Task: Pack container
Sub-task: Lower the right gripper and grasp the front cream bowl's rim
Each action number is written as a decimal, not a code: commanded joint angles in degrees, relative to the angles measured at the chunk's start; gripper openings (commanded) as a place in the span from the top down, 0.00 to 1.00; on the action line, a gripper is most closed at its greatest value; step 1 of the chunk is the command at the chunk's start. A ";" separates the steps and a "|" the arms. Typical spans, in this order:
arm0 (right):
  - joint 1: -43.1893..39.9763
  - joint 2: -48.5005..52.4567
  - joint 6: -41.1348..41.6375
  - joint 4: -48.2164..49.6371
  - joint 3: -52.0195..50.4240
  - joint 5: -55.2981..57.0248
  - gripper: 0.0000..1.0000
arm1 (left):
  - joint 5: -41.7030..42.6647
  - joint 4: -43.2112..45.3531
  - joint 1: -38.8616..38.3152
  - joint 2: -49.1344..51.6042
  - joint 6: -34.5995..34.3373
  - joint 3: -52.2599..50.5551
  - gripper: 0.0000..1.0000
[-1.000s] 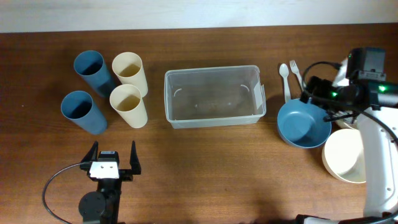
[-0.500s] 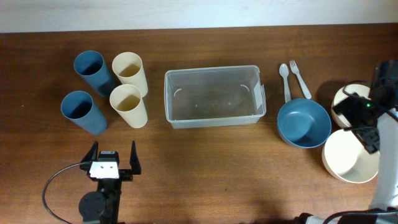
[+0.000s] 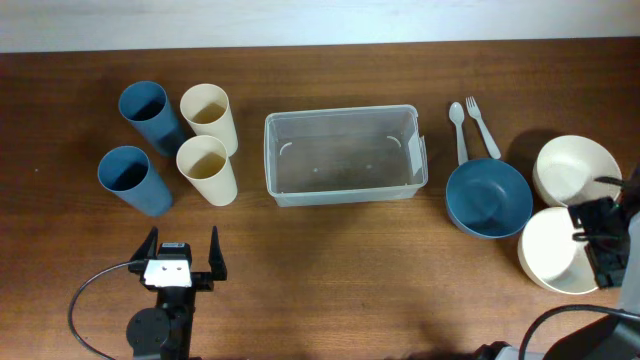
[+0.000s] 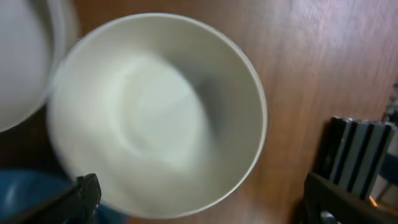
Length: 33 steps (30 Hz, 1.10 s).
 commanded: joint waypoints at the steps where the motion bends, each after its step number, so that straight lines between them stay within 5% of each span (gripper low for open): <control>1: -1.31 0.09 0.28 0.68 -1.33 -0.22 0.01 | 0.63 0.00 0.17 -0.50 0.90 -0.37 0.00; 15: -7.39 -0.26 0.63 -3.10 -4.66 -4.09 0.01 | 0.63 0.00 0.17 -0.50 0.90 -0.37 0.00; 23: -8.35 -0.57 -1.51 7.37 -15.39 -6.58 0.01 | 0.63 0.00 0.17 -0.50 0.90 -0.37 0.00; 33: -8.37 -0.55 -1.20 11.17 -16.72 -6.32 0.01 | 0.63 0.00 0.17 -0.50 0.90 -0.37 0.00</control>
